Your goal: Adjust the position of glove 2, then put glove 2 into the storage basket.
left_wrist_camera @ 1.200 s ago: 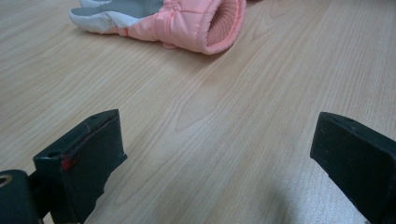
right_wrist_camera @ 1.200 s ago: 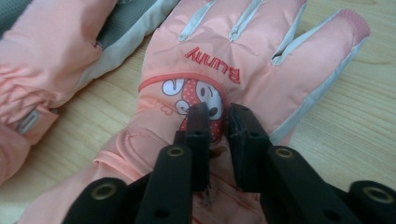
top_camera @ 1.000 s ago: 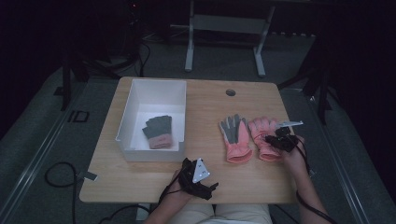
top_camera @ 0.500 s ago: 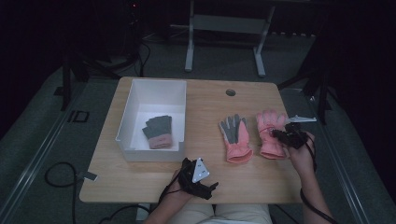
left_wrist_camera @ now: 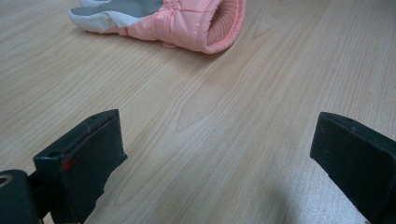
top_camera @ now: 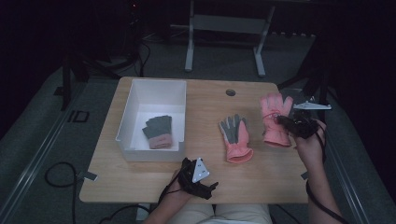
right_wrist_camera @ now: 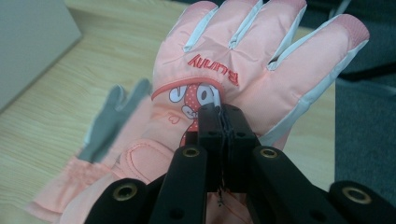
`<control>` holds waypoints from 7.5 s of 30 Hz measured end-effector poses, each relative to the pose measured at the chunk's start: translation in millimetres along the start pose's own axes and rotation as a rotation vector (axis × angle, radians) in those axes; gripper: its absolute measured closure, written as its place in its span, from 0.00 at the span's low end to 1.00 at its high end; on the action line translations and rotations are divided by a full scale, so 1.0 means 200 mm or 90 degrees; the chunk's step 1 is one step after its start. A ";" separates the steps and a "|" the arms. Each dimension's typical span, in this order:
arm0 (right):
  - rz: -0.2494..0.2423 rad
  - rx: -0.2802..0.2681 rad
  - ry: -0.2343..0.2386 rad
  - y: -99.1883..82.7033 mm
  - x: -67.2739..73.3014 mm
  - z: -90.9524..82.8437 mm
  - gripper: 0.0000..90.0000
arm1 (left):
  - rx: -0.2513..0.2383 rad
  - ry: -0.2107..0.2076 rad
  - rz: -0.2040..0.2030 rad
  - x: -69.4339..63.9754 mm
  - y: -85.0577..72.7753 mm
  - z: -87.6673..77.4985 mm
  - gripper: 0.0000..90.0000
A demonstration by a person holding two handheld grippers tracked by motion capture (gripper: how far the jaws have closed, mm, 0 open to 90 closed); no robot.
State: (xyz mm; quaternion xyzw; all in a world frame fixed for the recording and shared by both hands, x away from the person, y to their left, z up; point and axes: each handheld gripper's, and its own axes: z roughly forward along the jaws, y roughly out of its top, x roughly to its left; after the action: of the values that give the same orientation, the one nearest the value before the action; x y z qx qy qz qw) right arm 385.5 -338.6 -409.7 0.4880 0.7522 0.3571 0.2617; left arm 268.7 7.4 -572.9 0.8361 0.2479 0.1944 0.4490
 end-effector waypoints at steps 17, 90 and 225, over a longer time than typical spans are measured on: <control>-0.038 -0.041 0.042 0.18 0.30 -0.06 0.97 | 0.000 -0.002 0.006 0.00 0.00 0.00 0.03; -0.098 0.062 0.094 -0.07 0.32 0.23 0.72 | -0.056 -0.101 -0.007 0.00 0.30 -0.10 0.04; -0.020 -0.013 0.323 0.60 1.05 0.35 0.74 | 0.133 0.005 -0.207 1.02 0.81 -0.61 0.86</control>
State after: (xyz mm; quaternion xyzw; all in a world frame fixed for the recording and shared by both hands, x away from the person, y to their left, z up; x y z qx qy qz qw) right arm 421.5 -93.7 -367.1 0.3679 0.7978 0.4717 0.0750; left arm 403.3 130.6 -350.9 0.8264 0.3999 0.0959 0.3846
